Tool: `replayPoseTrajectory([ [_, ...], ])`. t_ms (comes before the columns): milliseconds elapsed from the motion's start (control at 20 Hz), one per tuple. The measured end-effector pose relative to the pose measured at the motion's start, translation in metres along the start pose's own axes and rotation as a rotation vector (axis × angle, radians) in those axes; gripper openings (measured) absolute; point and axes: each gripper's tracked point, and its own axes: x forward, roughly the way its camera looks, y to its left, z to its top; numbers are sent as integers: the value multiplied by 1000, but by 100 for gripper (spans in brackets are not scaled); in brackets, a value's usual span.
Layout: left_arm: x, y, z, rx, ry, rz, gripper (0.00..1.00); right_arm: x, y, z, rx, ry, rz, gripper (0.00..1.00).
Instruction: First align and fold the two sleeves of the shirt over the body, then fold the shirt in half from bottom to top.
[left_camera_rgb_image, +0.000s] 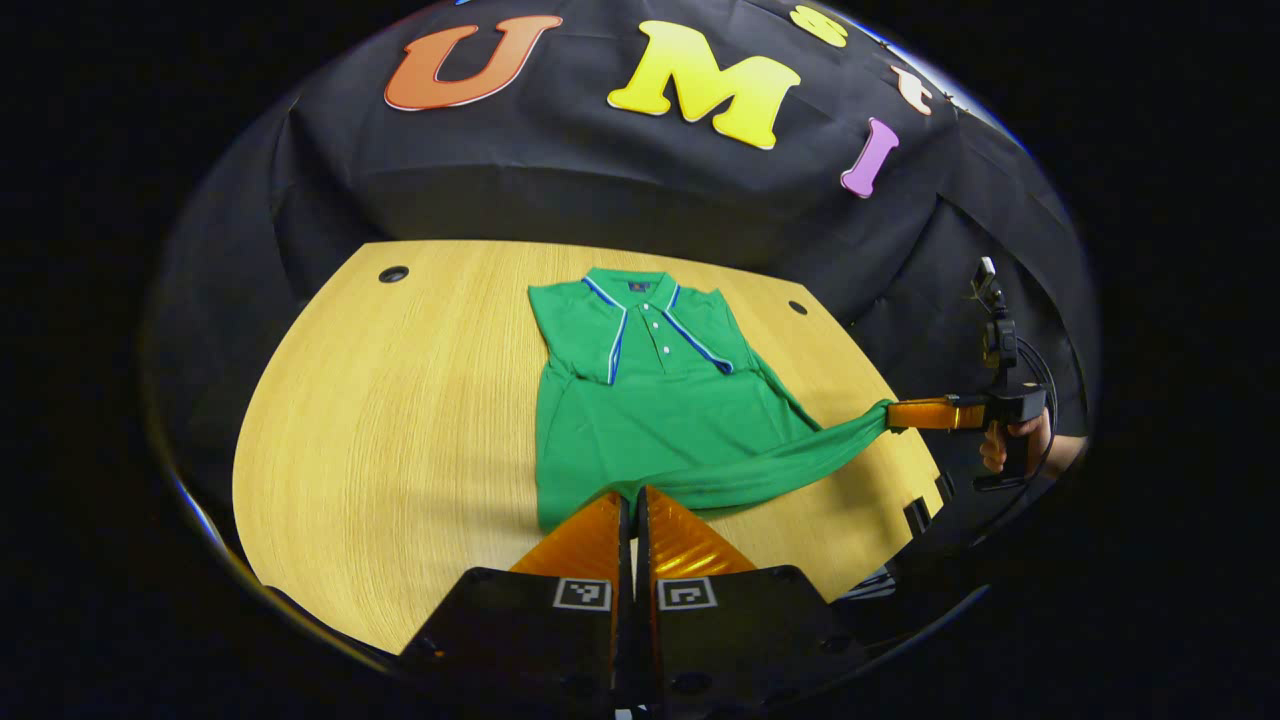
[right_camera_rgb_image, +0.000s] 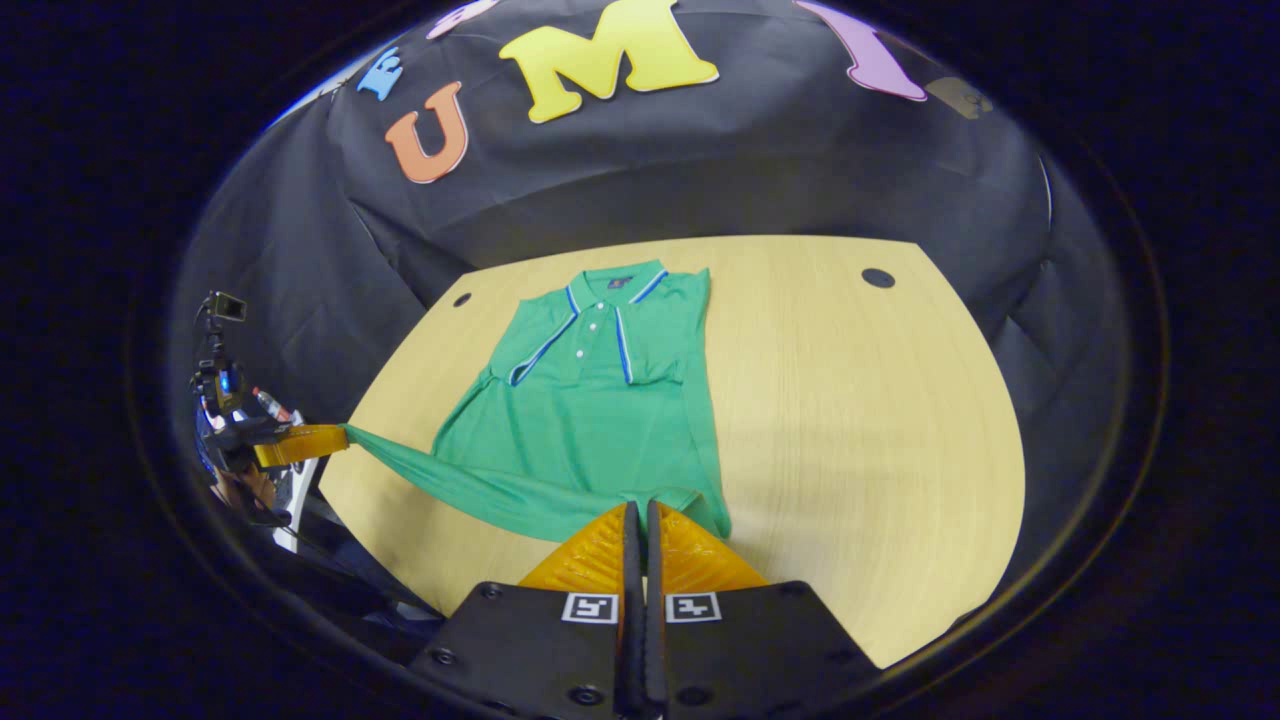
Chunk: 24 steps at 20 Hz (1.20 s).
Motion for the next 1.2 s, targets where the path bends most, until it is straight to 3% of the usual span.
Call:
replayPoseTrajectory([
  [600, 54, 31, 133, 2, -141, 0, 3, 42, 3, 147, -13, -131, 37, 4],
  [650, 62, 36, 143, -3, -151, 3, 7, 49, 3, 159, -20, -138, 38, 3],
  [800, 87, 51, 171, -21, -168, 8, 0, 73, 4, 189, -26, -153, 41, 3],
  [1200, 169, 94, 211, -79, -186, 38, 3, 159, -12, 244, -84, -199, 4, 3],
])
